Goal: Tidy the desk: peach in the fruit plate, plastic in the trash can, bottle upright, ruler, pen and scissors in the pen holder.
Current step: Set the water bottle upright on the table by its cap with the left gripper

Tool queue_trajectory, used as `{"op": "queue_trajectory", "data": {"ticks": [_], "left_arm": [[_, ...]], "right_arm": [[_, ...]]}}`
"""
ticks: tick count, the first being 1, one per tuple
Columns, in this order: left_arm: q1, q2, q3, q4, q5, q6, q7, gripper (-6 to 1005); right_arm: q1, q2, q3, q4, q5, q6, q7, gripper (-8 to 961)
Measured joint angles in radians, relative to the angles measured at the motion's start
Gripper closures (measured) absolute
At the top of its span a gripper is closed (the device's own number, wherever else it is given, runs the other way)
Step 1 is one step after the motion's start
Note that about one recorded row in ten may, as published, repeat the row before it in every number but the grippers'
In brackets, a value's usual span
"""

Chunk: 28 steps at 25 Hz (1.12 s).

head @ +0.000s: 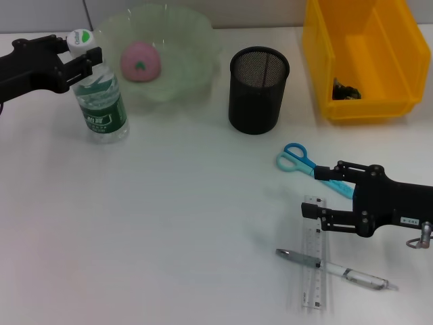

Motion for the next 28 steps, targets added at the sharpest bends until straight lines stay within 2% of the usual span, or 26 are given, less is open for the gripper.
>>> {"op": "queue_trajectory", "data": {"ticks": [20,28], "left_arm": [[0.0,-0.003,-0.001,-0.001,-0.015,-0.012,0.015,470],[0.006,-0.014,-0.002,0.003,-0.025,-0.037,0.025,467]], "right_arm": [[0.002,0.0,0.002,0.0,0.0,0.002,0.005,193],[0.002,0.0,0.002,0.0,0.0,0.001,0.007,194]]}}
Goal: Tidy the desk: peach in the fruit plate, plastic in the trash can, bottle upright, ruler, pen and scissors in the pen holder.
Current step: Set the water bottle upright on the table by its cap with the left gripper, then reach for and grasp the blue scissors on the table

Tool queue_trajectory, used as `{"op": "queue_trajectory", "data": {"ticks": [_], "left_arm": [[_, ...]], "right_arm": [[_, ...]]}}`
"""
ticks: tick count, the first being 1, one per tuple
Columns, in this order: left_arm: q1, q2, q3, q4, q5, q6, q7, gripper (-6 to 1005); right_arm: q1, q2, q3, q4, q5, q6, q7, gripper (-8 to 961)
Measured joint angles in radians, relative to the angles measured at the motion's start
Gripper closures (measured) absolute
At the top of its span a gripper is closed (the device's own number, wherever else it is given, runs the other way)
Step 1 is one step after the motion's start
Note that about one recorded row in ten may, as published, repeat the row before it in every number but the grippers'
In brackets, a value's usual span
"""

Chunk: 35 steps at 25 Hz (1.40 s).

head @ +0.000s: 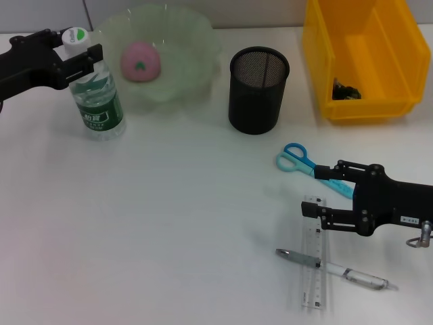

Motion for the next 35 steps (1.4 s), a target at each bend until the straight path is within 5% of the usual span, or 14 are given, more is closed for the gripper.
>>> {"op": "queue_trajectory", "data": {"ticks": [4,9,22,35], "left_arm": [[0.002,-0.002,0.0,0.003,-0.004,0.004,0.003,465],[0.005,0.001,0.0,0.0,-0.03,0.006,0.004,260],[0.011,0.006,-0.028,-0.013,-0.104,0.05,-0.007,214],[0.033,0.014,-0.005,-0.092,-0.149,0.396,-0.022,216]], "right_arm": [[0.0,0.0,0.004,0.0,0.0,-0.003,0.0,194],[-0.001,0.0,0.004,0.0,0.0,-0.004,0.0,194],[0.0,0.0,-0.001,0.0,0.0,-0.002,0.0,194],[0.003,0.0,0.005,0.0,0.0,0.001,0.001,193]]}}
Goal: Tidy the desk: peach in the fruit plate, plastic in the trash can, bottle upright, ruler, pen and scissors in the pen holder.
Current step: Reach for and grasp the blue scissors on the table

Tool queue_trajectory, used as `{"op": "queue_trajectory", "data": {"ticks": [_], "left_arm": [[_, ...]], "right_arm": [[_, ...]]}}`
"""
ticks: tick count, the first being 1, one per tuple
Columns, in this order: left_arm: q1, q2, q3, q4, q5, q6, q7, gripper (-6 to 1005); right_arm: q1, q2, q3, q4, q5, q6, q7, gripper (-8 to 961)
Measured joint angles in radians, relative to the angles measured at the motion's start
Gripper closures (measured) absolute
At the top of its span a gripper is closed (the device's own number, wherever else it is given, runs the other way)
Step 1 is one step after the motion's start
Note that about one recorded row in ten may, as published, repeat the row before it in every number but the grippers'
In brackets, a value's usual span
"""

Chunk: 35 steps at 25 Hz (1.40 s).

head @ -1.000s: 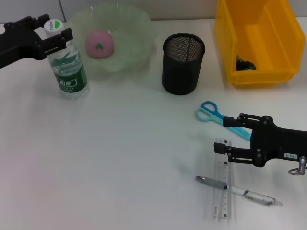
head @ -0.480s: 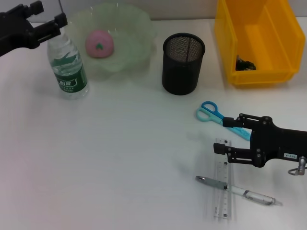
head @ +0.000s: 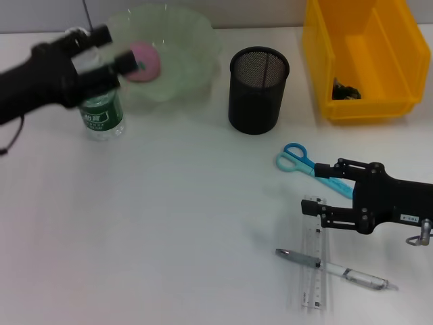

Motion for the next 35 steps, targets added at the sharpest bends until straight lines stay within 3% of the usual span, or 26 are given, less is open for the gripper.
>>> {"op": "queue_trajectory", "data": {"ticks": [8,18,27,32,35], "left_arm": [[0.025,0.006,0.007,-0.123,0.114,0.085,0.111,217],[0.056,-0.004,0.004,-0.261,0.167,0.05,0.333,218],[0.084,-0.015,0.017,-0.327,0.174,0.018,0.49,219],[0.088,-0.018,0.094,-0.351,0.175,-0.008,0.53,220],[0.088,-0.018,0.094,-0.351,0.175,-0.008,0.53,220]], "right_arm": [[0.023,0.0,0.002,0.016,0.0,0.006,0.002,194],[0.043,-0.002,0.003,0.028,0.0,0.024,0.004,194],[0.052,-0.001,0.002,0.029,0.0,0.043,0.004,193],[0.06,-0.001,0.002,0.053,0.0,0.05,0.004,193],[0.061,-0.002,0.002,0.054,0.0,0.051,0.006,193]]}}
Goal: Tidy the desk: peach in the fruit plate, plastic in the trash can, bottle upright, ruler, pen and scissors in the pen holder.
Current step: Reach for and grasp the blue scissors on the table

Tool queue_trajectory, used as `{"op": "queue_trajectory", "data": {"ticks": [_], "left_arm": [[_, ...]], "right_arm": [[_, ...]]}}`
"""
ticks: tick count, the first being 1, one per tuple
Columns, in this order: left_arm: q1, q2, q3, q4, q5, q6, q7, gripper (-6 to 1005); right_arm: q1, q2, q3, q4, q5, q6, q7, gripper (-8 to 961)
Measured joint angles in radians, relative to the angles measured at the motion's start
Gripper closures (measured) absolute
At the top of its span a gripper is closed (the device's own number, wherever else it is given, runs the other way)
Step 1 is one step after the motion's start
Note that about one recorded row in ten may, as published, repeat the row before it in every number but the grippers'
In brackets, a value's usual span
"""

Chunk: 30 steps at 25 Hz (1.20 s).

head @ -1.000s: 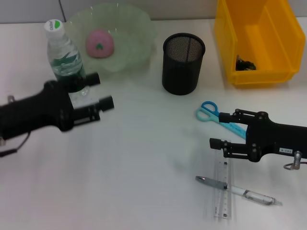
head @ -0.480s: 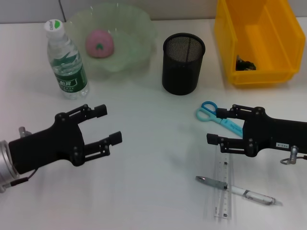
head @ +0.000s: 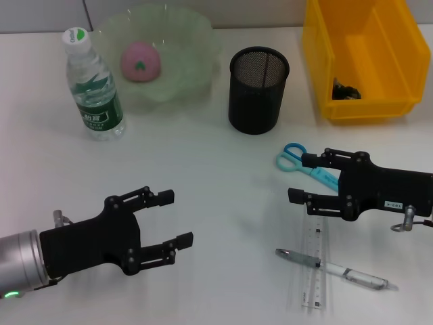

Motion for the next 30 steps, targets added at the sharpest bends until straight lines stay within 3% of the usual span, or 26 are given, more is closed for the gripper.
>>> {"op": "queue_trajectory", "data": {"ticks": [2,15,19,23,24,30], "left_arm": [[-0.005,-0.003,0.052,-0.001,0.0,-0.03,-0.006,220],[0.001,-0.005,0.054,-0.006,0.0,-0.034,0.001,221],[0.001,-0.006,0.049,-0.009,-0.002,-0.038,0.002,221],[0.002,-0.008,0.046,-0.011,-0.006,-0.04,0.002,221],[0.002,-0.008,0.046,-0.011,-0.007,-0.04,0.002,221],[0.003,-0.01,0.046,-0.011,-0.008,-0.04,0.002,221]], "right_arm": [[0.0,0.0,-0.001,0.0,0.0,0.0,0.004,194],[0.004,0.002,-0.003,-0.008,0.0,-0.012,0.051,194],[0.015,-0.001,-0.014,-0.084,-0.008,-0.054,0.213,195],[0.021,-0.005,-0.093,-0.283,-0.032,-0.101,0.504,195],[0.021,-0.005,-0.093,-0.283,-0.032,-0.101,0.504,195],[0.125,-0.013,-0.114,-0.413,-0.257,-0.122,0.817,195]]}}
